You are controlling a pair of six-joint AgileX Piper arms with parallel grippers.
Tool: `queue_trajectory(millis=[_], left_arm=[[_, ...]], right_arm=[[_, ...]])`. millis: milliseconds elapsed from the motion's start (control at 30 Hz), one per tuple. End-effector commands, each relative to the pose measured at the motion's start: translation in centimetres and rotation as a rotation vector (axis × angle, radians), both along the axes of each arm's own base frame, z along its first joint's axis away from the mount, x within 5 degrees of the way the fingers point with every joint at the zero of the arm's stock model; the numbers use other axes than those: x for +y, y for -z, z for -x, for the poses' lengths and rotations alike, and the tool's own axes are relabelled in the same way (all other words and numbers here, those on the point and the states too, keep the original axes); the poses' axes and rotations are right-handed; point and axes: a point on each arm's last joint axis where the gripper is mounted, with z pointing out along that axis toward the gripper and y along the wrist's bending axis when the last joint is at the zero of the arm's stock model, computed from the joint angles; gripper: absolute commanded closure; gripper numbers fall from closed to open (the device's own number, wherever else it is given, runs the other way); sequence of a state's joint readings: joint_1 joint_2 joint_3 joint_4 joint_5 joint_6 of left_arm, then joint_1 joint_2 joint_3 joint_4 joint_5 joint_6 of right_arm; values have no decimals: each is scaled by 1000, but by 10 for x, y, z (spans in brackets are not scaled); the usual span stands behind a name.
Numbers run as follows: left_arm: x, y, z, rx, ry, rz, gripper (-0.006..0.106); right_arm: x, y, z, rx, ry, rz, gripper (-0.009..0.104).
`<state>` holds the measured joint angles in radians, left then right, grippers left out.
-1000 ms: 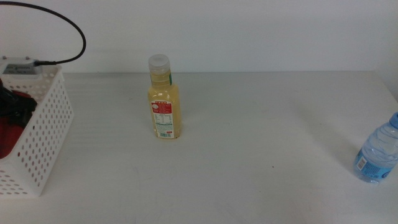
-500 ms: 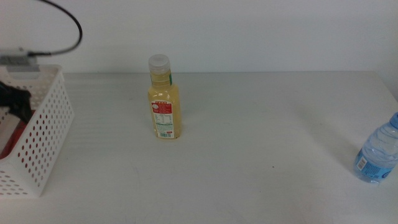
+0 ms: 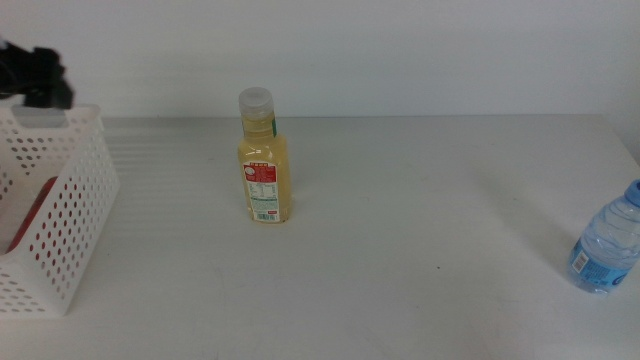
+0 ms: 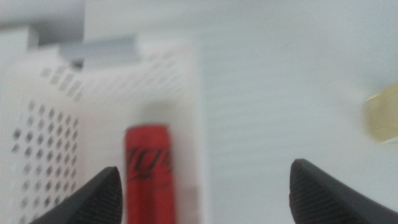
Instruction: Use arms to grab the bottles and put them into the dustbin to the left of the table.
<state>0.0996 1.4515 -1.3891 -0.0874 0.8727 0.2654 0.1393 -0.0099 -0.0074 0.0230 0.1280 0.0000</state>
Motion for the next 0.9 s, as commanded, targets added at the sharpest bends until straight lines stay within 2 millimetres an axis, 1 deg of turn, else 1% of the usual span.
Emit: queue_trajectory(millis=[0,100,200,367,667,867], left_arm=[[-20,-28,19,-210,29,13,16],[-38,-28,33,-291,73,33,16],[-54,-21,46,-341,112,61,16],[-74,-5,60,-435,176,95,16],[-103,35,82,-596,281,150,16],[-114,68,94,-620,311,190,16]], right_arm=[[-1,-18,4,-132,6,-7,26],[-1,-18,4,-132,6,-7,26],[-1,-18,4,-132,6,-7,26],[-1,-18,4,-132,6,-7,26],[-1,-18,4,-132,6,-7,26],[-1,-18,4,-132,6,-7,26]])
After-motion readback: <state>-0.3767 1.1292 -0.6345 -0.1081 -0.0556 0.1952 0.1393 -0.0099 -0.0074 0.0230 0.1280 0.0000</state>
